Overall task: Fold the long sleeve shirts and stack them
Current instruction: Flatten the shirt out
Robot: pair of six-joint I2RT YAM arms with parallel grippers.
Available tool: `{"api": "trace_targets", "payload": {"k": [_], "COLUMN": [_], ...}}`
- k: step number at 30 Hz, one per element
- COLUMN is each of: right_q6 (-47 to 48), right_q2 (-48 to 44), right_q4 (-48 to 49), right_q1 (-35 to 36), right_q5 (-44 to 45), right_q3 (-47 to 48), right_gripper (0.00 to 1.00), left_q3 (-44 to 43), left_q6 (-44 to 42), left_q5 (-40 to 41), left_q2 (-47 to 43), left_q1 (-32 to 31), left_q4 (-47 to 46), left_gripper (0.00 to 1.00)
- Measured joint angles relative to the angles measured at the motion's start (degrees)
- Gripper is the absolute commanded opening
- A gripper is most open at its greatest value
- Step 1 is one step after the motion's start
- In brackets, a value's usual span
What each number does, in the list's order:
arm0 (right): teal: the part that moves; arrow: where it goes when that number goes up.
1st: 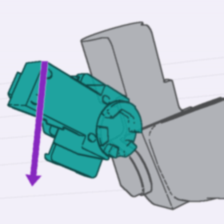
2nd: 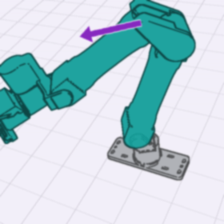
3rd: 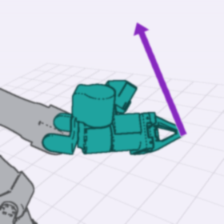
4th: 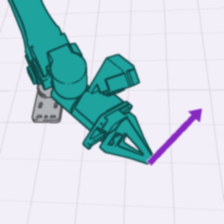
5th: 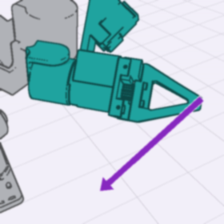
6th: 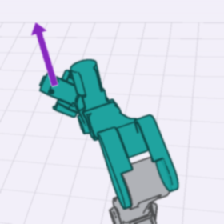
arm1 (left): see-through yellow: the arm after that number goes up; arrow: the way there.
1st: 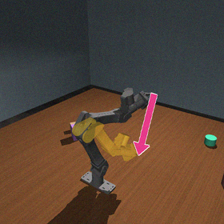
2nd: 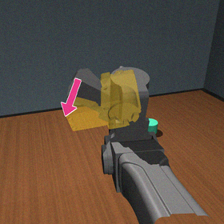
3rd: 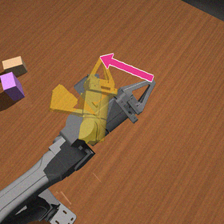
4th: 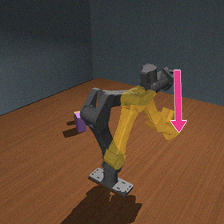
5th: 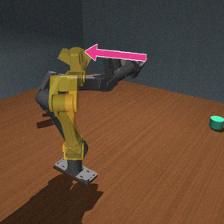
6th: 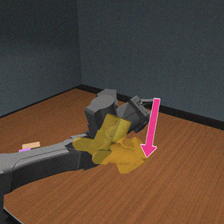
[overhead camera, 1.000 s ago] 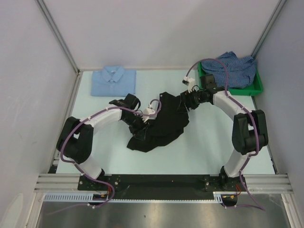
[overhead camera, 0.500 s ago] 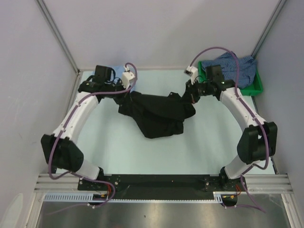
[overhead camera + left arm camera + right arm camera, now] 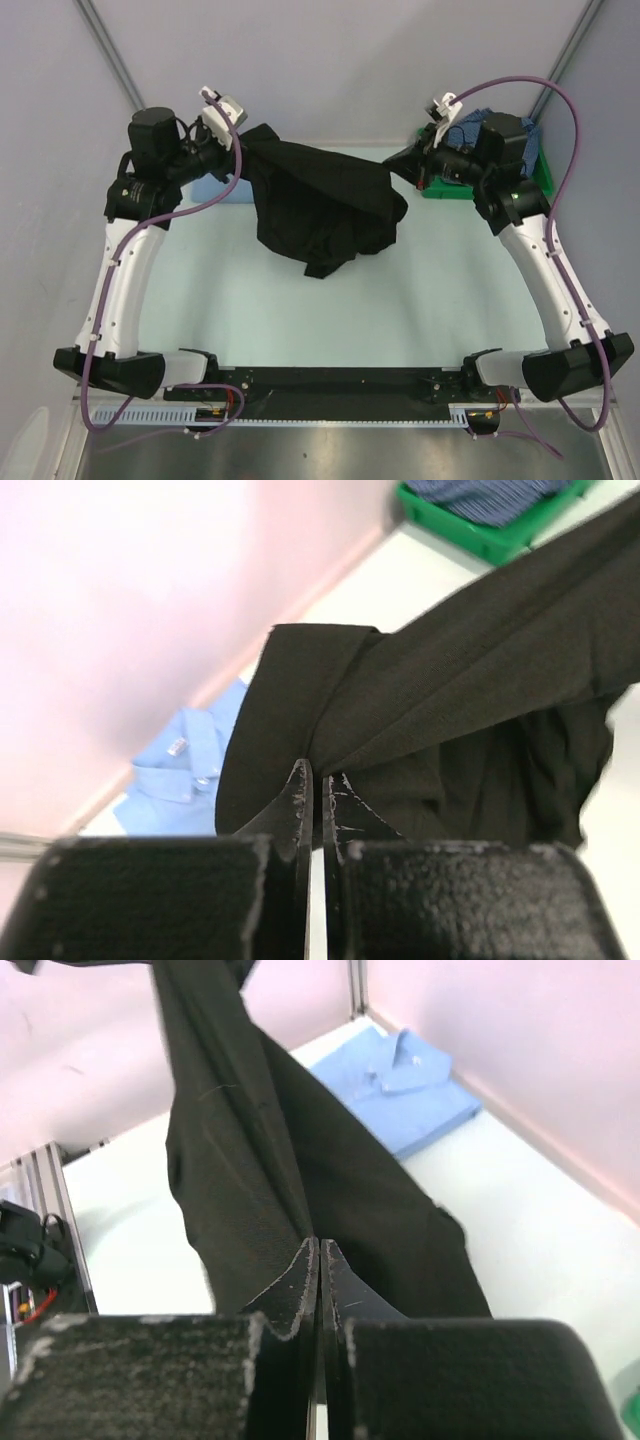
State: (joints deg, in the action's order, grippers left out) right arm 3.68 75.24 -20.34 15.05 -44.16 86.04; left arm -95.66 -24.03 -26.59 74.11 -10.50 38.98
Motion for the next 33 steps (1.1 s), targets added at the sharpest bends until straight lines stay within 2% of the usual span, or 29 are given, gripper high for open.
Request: {"api": "trace_targets", "payload": {"k": [3,8,11,13,16,18,19,20,21,22,23,24,25,27,29,33], "right_q6": [-1.3,-4.1,-5.3,-5.8,-7.1,-6.4,-5.1,-3.6,-1.6,0.2,2.2,4.5,7.2,11.9,16.9,22.9], "right_q2": [-1.6,-4.0,-4.5,-5.2,-7.3,-10.3,-12.7,-15.5,-18.2,-20.2,-22.4,-24.1,-25.4,-27.1,-28.0,-24.9], "right_q4": [0.8,1.2,1.4,1.6,-0.2,-2.8,-4.9,-8.1,-11.6,-14.8,-19.0,-22.6,-25.4,-28.7,-30.5,-31.0], "right_q1": [2.9,13.2,16.5,15.4,8.2,0.9,-2.3,-5.1,-6.8,-8.0,-9.1,-9.8,-10.5,-11.5,-12.7,-13.6], "right_q5": [1.5,4.5,6.6,8.5,10.2,10.8,10.8,10.9,10.8,10.9,11.1,11.9,13.0,15.1,16.0,14.6], "right_q3": [0.0,-4.2,-4.9,-4.6,-4.4,-6.2,-8.5,-11.3,-14.2,-16.3,-18.4,-19.8,-20.9,-21.9,-22.3,-21.4], "right_gripper": [0.00,0.00,0.00,0.00,0.00,0.00,0.00,0.12,0.28,0.55,0.67,0.76,0.86,0.89,0.90,0.84], "left_q3": [-1.4,-4.3,-14.0,-20.7,-25.2,-25.0,-24.3,-23.3,-22.2,-20.3,-18.0,-14.9,-11.3,-2.0,10.9,23.3], "left_q6": [0.0,1.6,5.9,8.3,8.9,8.4,8.3,8.0,7.0,5.6,4.5,3.8,3.2,2.9,1.6,-6.1], "left_q5": [1.2,0.3,-6.3,-10.5,-14.3,-16.8,-18.4,-20.2,-21.8,-23.1,-23.6,-24.4,-25.5,-26.8,-25.6,-20.8], "left_q2": [0.0,0.5,5.5,9.6,14.0,16.0,16.9,17.8,18.5,19.1,19.7,19.7,19.6,18.1,15.1,11.0], "left_q1": [0.0,1.0,0.8,-1.1,-7.1,-13.2,-16.0,-18.1,-19.8,-21.5,-22.6,-22.7,-22.0,-18.6,-12.7,-0.7], "left_q4": [-1.7,-8.5,-10.8,-11.5,-12.0,-10.5,-9.8,-8.8,-7.6,-5.8,-3.3,-2.1,-0.5,-0.3,1.0,6.4], "left_gripper": [0.00,0.00,0.00,0.00,0.01,0.07,0.17,0.26,0.32,0.49,0.65,0.75,0.90,0.95,0.97,0.98]}}
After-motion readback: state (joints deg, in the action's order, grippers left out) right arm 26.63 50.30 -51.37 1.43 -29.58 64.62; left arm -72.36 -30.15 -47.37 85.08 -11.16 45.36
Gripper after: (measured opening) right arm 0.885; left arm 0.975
